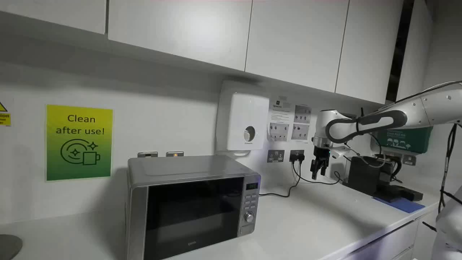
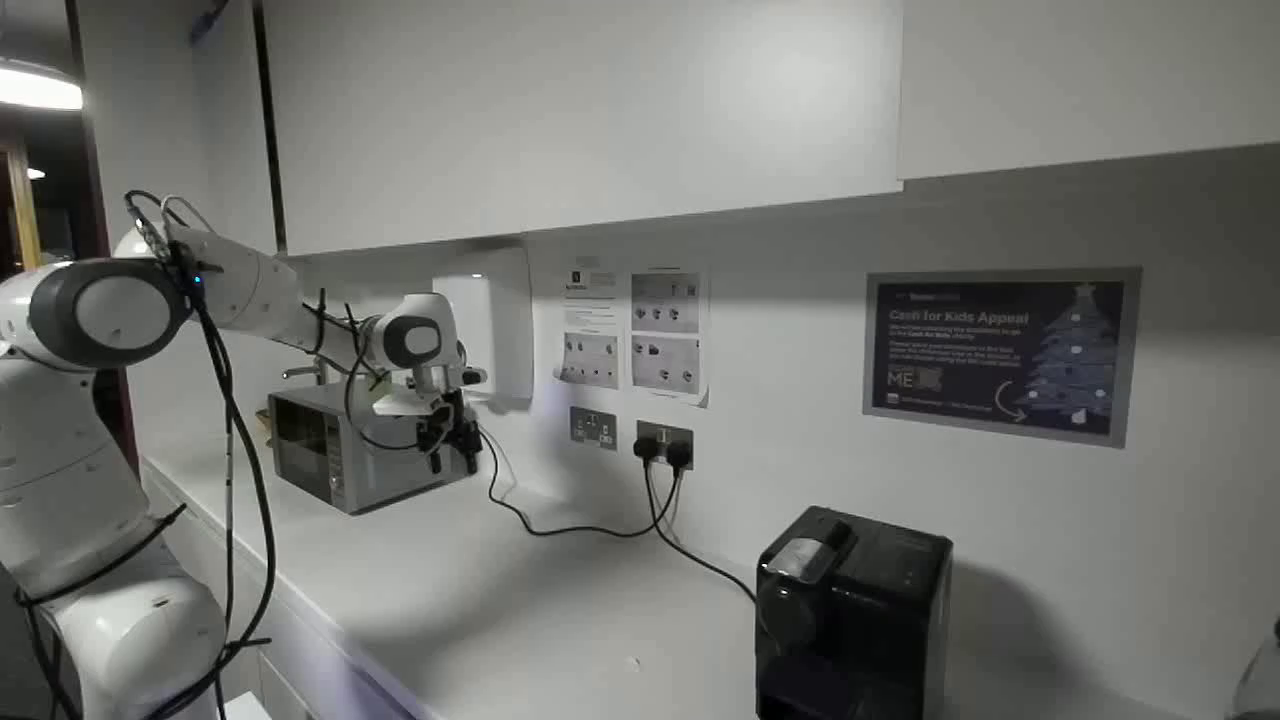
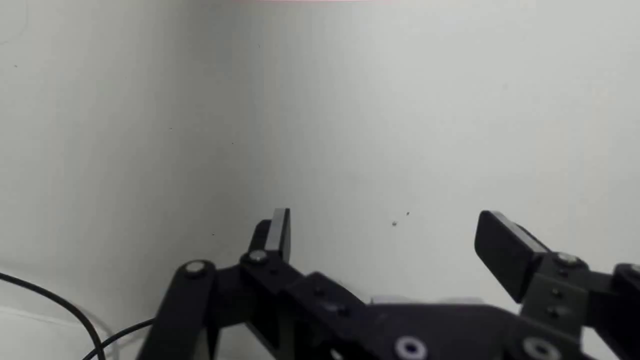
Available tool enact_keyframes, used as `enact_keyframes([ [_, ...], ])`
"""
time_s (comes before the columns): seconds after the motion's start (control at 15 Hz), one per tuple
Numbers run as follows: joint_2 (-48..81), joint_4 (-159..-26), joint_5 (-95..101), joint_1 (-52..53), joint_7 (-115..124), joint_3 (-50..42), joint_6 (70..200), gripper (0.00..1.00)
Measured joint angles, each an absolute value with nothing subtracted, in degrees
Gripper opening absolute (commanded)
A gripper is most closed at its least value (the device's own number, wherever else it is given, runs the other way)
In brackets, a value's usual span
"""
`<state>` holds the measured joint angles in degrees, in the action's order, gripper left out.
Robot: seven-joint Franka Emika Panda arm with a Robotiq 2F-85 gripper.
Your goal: Press the switches on the bottom left socket.
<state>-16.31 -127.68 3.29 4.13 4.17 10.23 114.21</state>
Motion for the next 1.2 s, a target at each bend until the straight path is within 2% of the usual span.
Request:
enact_keyframes([
  [0.47,-16.14,-127.68,3.2,4.45,4.17,10.08,114.94,1.0],
  [1.2,-10.0,-127.97,0.81,4.49,4.17,8.67,135.97,1.0],
])
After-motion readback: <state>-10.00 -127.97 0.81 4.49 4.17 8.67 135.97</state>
